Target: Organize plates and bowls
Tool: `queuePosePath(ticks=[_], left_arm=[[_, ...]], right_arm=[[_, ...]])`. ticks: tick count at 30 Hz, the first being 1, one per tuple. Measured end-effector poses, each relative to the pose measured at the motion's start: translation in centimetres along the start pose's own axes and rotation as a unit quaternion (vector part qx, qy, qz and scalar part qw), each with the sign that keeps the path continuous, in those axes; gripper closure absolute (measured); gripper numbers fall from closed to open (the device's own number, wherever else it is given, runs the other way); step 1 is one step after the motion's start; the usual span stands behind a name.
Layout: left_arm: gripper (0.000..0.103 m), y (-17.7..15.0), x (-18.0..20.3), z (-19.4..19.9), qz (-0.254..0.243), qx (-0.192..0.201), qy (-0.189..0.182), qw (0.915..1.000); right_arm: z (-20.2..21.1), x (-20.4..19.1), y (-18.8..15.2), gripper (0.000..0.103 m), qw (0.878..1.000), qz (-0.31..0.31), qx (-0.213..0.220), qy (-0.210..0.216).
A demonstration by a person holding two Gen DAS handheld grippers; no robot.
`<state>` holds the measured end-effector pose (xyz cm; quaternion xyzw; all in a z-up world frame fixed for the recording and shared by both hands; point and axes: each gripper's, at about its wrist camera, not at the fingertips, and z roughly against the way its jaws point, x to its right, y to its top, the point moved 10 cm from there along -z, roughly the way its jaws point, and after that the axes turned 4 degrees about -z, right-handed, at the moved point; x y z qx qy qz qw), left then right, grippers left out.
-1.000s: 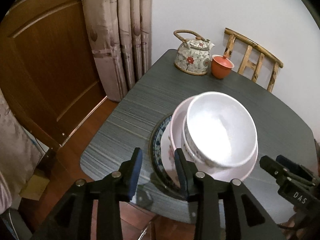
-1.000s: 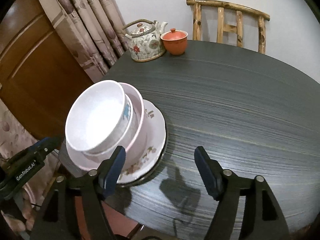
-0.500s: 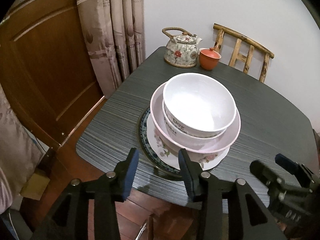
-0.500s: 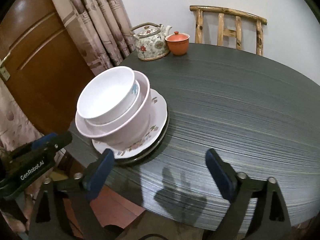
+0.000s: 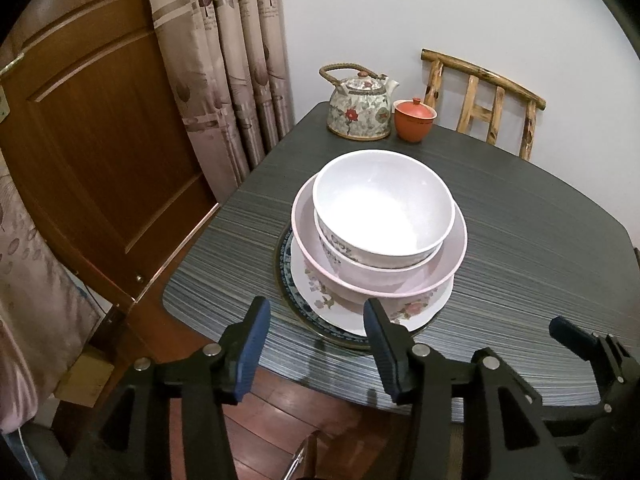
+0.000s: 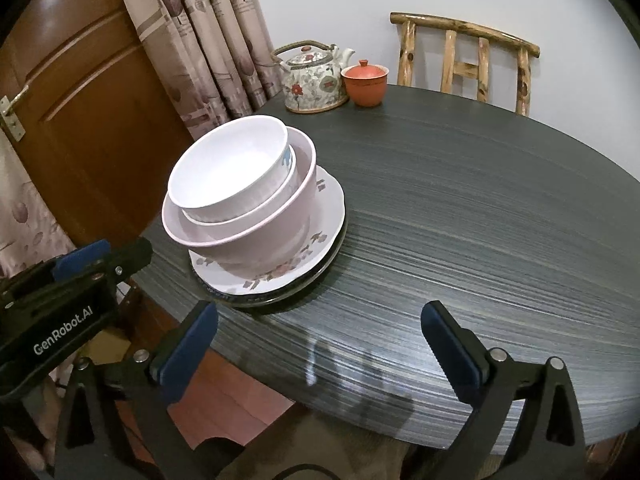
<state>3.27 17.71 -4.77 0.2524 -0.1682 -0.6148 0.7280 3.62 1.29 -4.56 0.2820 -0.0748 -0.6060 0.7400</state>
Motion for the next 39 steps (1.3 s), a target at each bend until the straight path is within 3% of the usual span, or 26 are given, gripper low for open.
queuePosePath(ticks=[12,21,39], left_arm=[[0.053,0.0,0.0,-0.1,-0.001,-0.002,0.004,1.0000],[0.047,-0.1,0.0,-0.5,-0.002,-0.006,0.005,1.0000],[0.046,-0.1,0.2,-0.8,-0.005,-0.010,0.008,0.9999]], right_arm=[[-0.6,-0.6,-0.7,0.001,1.000,0.009,-0.015,0.003],[-0.8,-0.8,-0.8,0.001,1.000,0.014,-0.019,0.002],[-1.2,-1.3,-0.9,0.001,0.999,0.020,-0.025,0.001]])
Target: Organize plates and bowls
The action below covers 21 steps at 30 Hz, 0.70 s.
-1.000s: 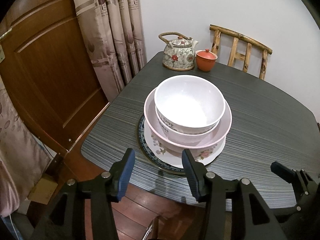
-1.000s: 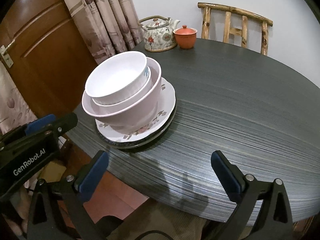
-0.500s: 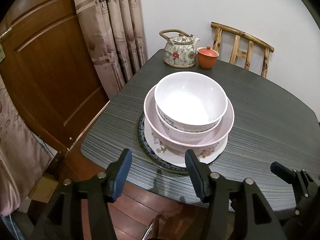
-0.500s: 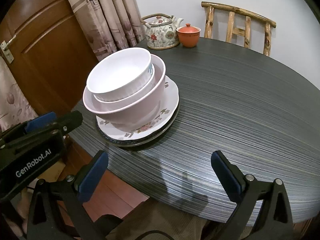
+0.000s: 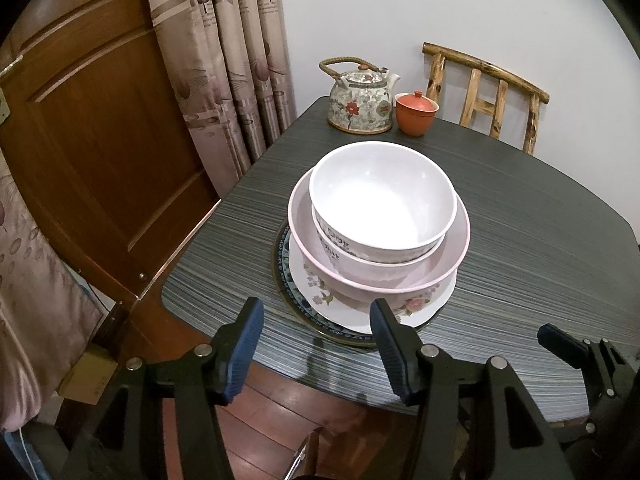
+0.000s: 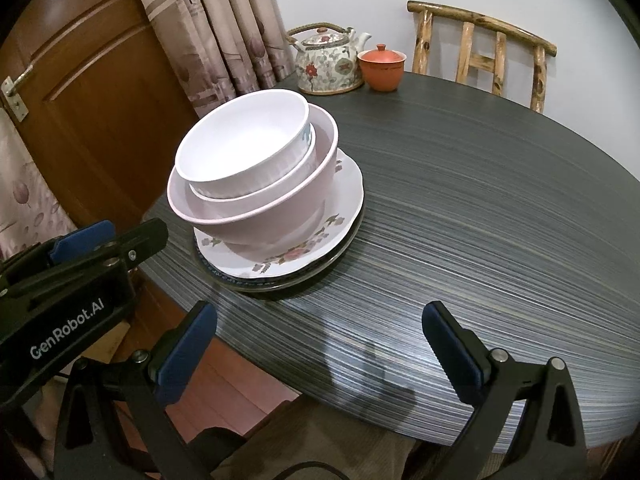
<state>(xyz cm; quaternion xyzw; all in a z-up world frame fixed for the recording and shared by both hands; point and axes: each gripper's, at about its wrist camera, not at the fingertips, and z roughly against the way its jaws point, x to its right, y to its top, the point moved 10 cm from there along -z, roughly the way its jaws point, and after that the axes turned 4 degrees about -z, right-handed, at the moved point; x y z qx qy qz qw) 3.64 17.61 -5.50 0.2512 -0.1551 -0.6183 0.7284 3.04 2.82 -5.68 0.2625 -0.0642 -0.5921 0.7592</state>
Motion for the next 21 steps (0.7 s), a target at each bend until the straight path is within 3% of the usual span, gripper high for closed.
queuePosePath(ticks=[21], left_arm=[[0.047,-0.06,-0.08,-0.14,0.002,0.000,0.003,1.0000]], right_arm=[[-0.27,-0.38,0.16,0.001,1.000,0.003,-0.003,0.001]])
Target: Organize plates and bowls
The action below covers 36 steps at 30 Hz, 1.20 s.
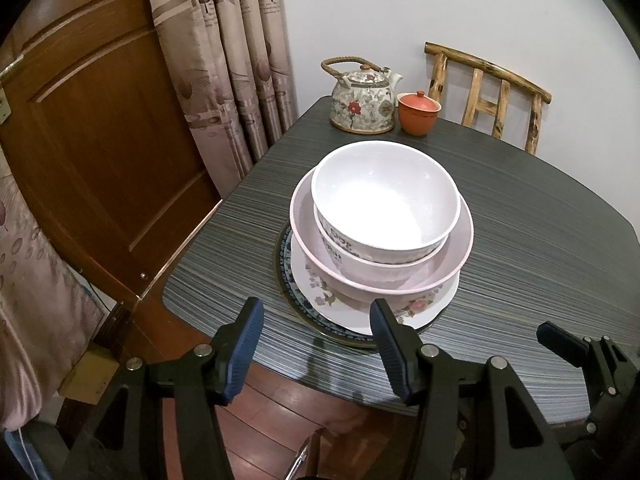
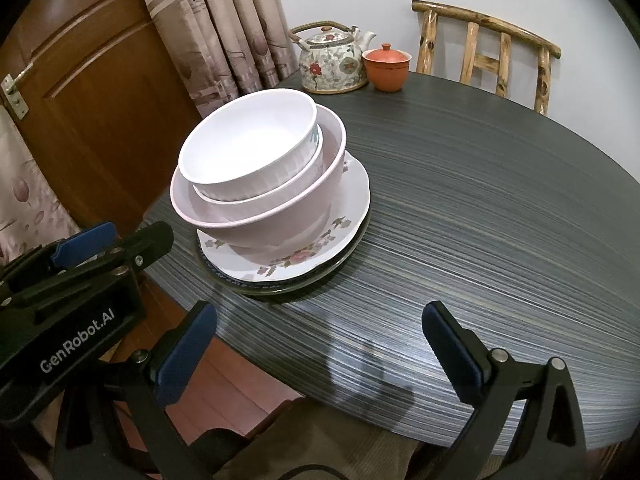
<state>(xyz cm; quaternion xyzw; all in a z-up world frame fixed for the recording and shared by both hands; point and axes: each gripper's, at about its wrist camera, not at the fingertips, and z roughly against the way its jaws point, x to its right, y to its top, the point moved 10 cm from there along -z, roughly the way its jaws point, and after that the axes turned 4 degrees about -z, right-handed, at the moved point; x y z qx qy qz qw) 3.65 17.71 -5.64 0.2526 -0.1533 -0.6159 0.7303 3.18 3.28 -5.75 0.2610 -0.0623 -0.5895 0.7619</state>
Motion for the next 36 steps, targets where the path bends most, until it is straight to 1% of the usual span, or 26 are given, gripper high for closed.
queuePosePath(ticks=[36], left_arm=[[0.046,-0.18,0.20,-0.34,-0.006,-0.002,-0.001,1.0000]], right_arm=[[-0.41,0.01,-0.11,0.001,1.000,0.003,-0.009,0.005]])
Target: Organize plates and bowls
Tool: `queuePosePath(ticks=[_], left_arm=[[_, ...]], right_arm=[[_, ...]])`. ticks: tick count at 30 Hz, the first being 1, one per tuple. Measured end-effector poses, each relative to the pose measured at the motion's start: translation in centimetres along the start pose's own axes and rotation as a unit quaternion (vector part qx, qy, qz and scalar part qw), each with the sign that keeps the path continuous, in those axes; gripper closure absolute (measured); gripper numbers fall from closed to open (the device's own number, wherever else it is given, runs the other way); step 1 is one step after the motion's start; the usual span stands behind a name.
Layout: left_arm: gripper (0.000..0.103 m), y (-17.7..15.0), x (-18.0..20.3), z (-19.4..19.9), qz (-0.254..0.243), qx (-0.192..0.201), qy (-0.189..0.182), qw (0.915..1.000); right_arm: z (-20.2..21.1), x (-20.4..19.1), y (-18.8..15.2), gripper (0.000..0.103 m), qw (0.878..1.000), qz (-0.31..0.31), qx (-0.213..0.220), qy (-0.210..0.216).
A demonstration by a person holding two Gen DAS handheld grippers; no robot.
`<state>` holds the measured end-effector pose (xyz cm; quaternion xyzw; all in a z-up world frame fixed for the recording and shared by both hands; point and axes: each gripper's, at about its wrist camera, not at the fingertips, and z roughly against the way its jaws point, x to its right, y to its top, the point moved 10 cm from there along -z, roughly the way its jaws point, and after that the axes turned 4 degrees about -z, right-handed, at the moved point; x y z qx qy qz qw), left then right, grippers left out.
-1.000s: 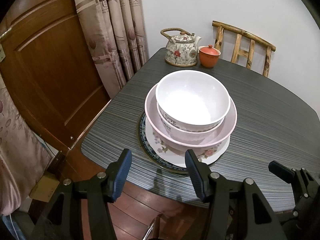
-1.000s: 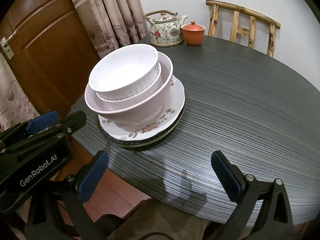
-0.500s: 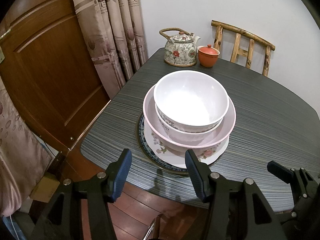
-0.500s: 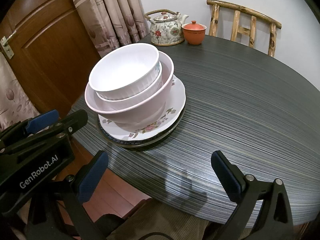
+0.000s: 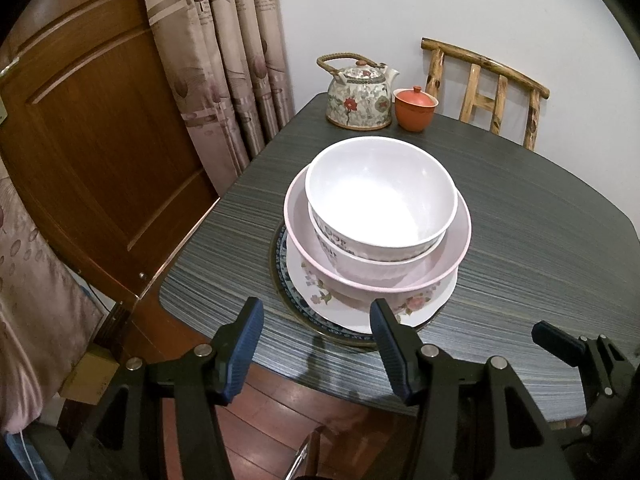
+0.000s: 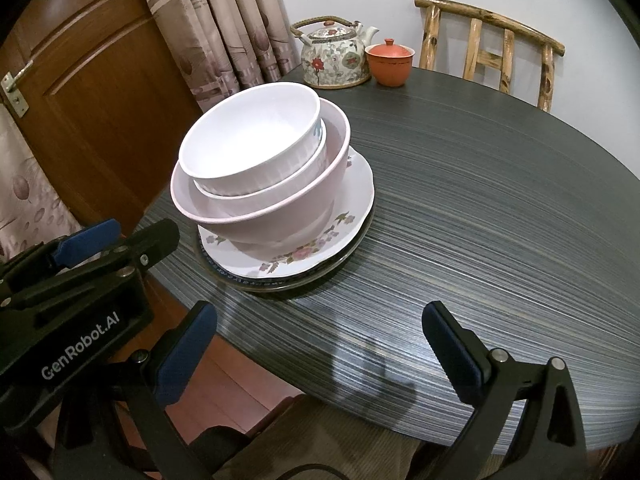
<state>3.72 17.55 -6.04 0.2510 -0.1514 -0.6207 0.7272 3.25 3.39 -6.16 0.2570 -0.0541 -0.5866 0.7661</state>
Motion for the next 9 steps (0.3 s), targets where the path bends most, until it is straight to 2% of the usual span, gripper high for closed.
queuePosePath(ticks=[9], left_arm=[[0.047,-0.03,0.14,-0.09,0.001,0.002,-0.003,1.0000]], right_arm=[[-0.04,0.00,-0.09,0.001,1.000,0.002,0.000,0.001]])
